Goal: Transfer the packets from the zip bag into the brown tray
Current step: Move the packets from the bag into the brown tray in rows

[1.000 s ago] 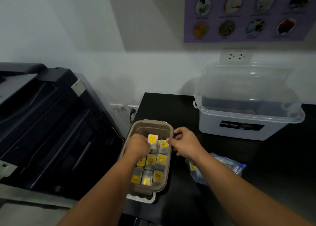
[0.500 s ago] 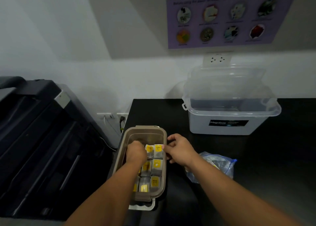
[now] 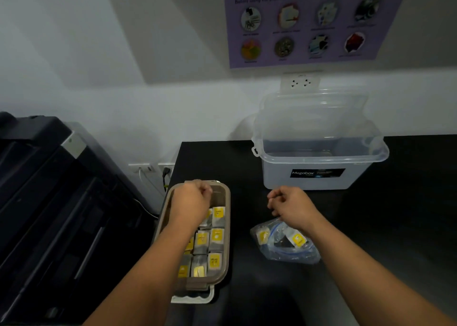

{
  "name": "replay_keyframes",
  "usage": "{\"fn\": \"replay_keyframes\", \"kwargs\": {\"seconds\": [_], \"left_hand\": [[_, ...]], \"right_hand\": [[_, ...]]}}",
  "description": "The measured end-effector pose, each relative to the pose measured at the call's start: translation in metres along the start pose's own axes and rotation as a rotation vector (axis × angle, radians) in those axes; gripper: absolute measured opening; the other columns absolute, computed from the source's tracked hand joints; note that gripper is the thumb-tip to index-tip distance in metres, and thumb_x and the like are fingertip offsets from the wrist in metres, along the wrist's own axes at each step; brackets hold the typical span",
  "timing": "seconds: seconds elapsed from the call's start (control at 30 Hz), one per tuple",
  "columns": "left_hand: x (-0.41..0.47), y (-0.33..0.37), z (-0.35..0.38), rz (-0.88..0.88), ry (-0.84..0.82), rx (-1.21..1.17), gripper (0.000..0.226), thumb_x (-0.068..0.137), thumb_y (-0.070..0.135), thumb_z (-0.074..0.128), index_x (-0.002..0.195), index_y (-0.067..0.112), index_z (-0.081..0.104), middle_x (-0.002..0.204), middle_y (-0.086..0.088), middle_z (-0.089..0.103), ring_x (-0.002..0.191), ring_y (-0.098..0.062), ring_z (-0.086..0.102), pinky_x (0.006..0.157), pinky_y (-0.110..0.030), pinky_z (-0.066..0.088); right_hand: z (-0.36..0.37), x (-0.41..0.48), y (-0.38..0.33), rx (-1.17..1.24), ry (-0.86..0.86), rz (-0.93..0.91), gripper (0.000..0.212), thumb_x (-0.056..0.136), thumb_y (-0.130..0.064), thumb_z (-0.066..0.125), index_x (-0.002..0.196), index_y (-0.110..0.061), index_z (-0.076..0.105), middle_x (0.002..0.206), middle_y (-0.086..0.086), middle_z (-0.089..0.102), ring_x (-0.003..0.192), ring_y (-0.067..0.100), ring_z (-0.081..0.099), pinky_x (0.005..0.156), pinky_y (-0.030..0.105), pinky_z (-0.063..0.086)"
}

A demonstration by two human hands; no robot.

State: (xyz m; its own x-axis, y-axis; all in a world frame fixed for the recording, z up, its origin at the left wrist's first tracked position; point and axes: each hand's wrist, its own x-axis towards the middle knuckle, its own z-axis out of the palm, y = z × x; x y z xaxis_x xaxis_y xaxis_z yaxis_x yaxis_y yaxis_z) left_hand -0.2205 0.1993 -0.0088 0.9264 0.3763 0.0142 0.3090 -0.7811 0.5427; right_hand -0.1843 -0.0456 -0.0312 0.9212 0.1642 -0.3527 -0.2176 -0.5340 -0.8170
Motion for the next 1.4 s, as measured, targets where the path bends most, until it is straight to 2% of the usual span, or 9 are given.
{"fn": "replay_keyframes", "kwargs": {"seconds": [0.13, 0.27, 0.37, 0.5, 0.63, 0.93, 1.17, 1.3, 1.4], "left_hand": [[-0.021, 0.05, 0.008, 0.15, -0.122, -0.2, 0.011, 0.095, 0.027, 0.067, 0.103, 0.024, 0.073, 0.089, 0.01, 0.072, 0.081, -0.002, 0.066, 0.079, -0.023, 0.056], [-0.047, 0.09, 0.043, 0.256, -0.237, -0.199, 0.012, 0.094, 0.03, 0.068, 0.101, 0.024, 0.075, 0.09, 0.008, 0.073, 0.081, -0.004, 0.066, 0.079, -0.022, 0.054], [-0.055, 0.099, 0.085, 0.244, -0.407, -0.067, 0.011, 0.096, 0.025, 0.063, 0.1, 0.027, 0.072, 0.096, 0.007, 0.069, 0.087, -0.006, 0.064, 0.082, -0.026, 0.055], [-0.057, 0.088, 0.138, 0.292, -0.486, 0.38, 0.025, 0.092, 0.033, 0.065, 0.114, 0.022, 0.066, 0.118, -0.002, 0.053, 0.103, -0.018, 0.051, 0.088, -0.034, 0.05], [-0.062, 0.069, 0.161, 0.282, -0.421, 0.422, 0.04, 0.091, 0.031, 0.066, 0.127, 0.017, 0.058, 0.129, -0.006, 0.048, 0.115, -0.025, 0.047, 0.093, -0.038, 0.05], [-0.069, 0.061, 0.17, 0.286, -0.319, 0.398, 0.026, 0.093, 0.025, 0.061, 0.119, 0.02, 0.057, 0.12, -0.002, 0.057, 0.109, -0.02, 0.056, 0.087, -0.032, 0.054], [-0.065, 0.069, 0.166, 0.231, -0.413, 0.371, 0.031, 0.093, 0.031, 0.063, 0.122, 0.02, 0.061, 0.121, -0.001, 0.056, 0.11, -0.02, 0.052, 0.095, -0.038, 0.05], [-0.062, 0.078, 0.147, 0.193, -0.382, 0.041, 0.026, 0.1, 0.038, 0.051, 0.115, 0.024, 0.067, 0.11, 0.002, 0.063, 0.098, -0.013, 0.059, 0.089, -0.037, 0.054], [-0.057, 0.08, 0.123, 0.121, -0.422, -0.235, 0.031, 0.1, 0.037, 0.056, 0.128, 0.026, 0.062, 0.112, 0.007, 0.07, 0.099, -0.007, 0.065, 0.092, -0.029, 0.054]], "right_hand": [[-0.025, 0.002, 0.027, -0.275, 0.067, -0.006, 0.024, 0.095, -0.008, 0.065, 0.079, -0.026, 0.068, 0.082, -0.004, 0.071, 0.076, 0.009, 0.066, 0.066, 0.02, 0.05], [-0.031, 0.0, 0.051, -0.526, -0.011, 0.02, 0.022, 0.095, -0.017, 0.068, 0.08, -0.032, 0.066, 0.088, -0.007, 0.07, 0.082, 0.009, 0.066, 0.072, 0.022, 0.051], [-0.028, 0.0, 0.056, -0.663, -0.183, 0.136, 0.003, 0.096, -0.024, 0.068, 0.096, -0.027, 0.068, 0.105, 0.001, 0.07, 0.098, 0.018, 0.068, 0.09, 0.034, 0.058], [-0.019, 0.001, 0.081, -0.817, -0.112, 0.066, 0.027, 0.094, -0.032, 0.068, 0.115, -0.017, 0.068, 0.117, 0.007, 0.068, 0.105, 0.024, 0.065, 0.089, 0.031, 0.053], [-0.011, 0.005, 0.09, -0.879, -0.106, 0.055, 0.035, 0.095, -0.029, 0.067, 0.126, -0.011, 0.064, 0.125, 0.01, 0.062, 0.111, 0.025, 0.062, 0.092, 0.032, 0.052], [-0.01, 0.007, 0.106, -0.889, -0.091, -0.032, 0.025, 0.101, -0.017, 0.053, 0.119, -0.011, 0.068, 0.12, 0.013, 0.068, 0.113, 0.032, 0.064, 0.092, 0.038, 0.051], [-0.026, 0.01, 0.1, -0.674, -0.172, -0.065, 0.021, 0.097, -0.01, 0.058, 0.115, -0.014, 0.068, 0.115, 0.009, 0.069, 0.109, 0.027, 0.066, 0.089, 0.033, 0.052], [-0.037, 0.009, 0.082, -0.444, -0.09, -0.103, 0.022, 0.093, -0.013, 0.07, 0.084, -0.032, 0.061, 0.093, -0.003, 0.066, 0.084, 0.012, 0.064, 0.074, 0.027, 0.055], [-0.039, 0.005, 0.059, -0.276, 0.008, -0.204, 0.03, 0.09, -0.013, 0.075, 0.078, -0.035, 0.059, 0.082, -0.007, 0.066, 0.075, 0.008, 0.063, 0.064, 0.017, 0.047]]}}
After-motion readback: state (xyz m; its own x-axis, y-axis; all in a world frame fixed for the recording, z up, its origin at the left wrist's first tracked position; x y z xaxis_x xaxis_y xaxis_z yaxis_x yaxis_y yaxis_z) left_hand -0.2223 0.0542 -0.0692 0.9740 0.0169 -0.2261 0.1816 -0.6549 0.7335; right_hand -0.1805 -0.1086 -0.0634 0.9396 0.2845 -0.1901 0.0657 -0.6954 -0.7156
